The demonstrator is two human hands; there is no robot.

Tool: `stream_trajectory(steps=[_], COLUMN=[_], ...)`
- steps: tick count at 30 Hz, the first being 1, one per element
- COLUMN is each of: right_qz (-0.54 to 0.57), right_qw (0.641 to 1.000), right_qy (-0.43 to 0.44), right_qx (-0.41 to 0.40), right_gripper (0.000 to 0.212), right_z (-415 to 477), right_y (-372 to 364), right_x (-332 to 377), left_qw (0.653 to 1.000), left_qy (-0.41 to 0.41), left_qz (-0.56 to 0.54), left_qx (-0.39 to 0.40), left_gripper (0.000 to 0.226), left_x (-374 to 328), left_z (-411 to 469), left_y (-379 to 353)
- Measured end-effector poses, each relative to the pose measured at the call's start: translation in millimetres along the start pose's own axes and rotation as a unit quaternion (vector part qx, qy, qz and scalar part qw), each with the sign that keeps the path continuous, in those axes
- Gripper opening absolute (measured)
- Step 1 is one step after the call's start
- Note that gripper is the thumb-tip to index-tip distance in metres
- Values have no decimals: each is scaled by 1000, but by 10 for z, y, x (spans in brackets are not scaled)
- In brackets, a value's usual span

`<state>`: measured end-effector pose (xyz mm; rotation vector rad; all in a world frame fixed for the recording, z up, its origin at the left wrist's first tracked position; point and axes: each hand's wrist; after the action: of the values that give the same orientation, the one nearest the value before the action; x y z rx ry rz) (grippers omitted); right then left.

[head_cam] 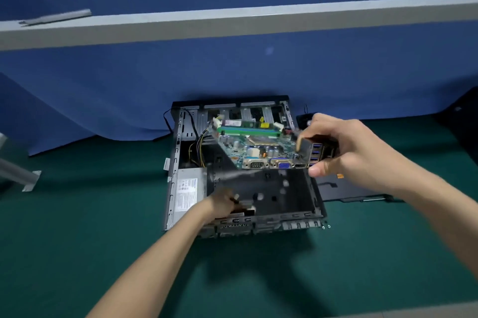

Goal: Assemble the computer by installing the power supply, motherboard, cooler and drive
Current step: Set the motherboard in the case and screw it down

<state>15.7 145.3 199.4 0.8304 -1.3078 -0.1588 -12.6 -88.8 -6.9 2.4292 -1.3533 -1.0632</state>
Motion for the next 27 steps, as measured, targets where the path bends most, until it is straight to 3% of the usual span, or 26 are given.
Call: stream_trajectory(steps=[3,6,15,27], right_qz=[45,73,66,-15], right_qw=[998,994,988,992], right_qy=[-31,-73,-140,-126], right_qx=[22,33,16,17], right_gripper=[34,32,35,42], right_z=[-33,-28,143,577], right_y=[-127,-353,-951,-1337], right_x=[83,43,-389,-884], left_qw=[999,996,991,986], left_qy=[-22,-41,-77,-122], left_qz=[17,41,97,99], left_qx=[-44,-74,-44,-64], left_gripper=[14,26,21,20], left_x=[37,104,200,230], left_z=[-115,-152,-250,-304], left_y=[0,-32,18,36])
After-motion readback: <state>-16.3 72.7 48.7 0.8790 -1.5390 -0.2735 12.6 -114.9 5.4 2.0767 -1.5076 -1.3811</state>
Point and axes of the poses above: each hand's wrist, its own z-axis towards the middle knuckle, its own y-axis out of the back of the hand, x = y × z, and after that the axes turned 8 degrees about y, right-handed
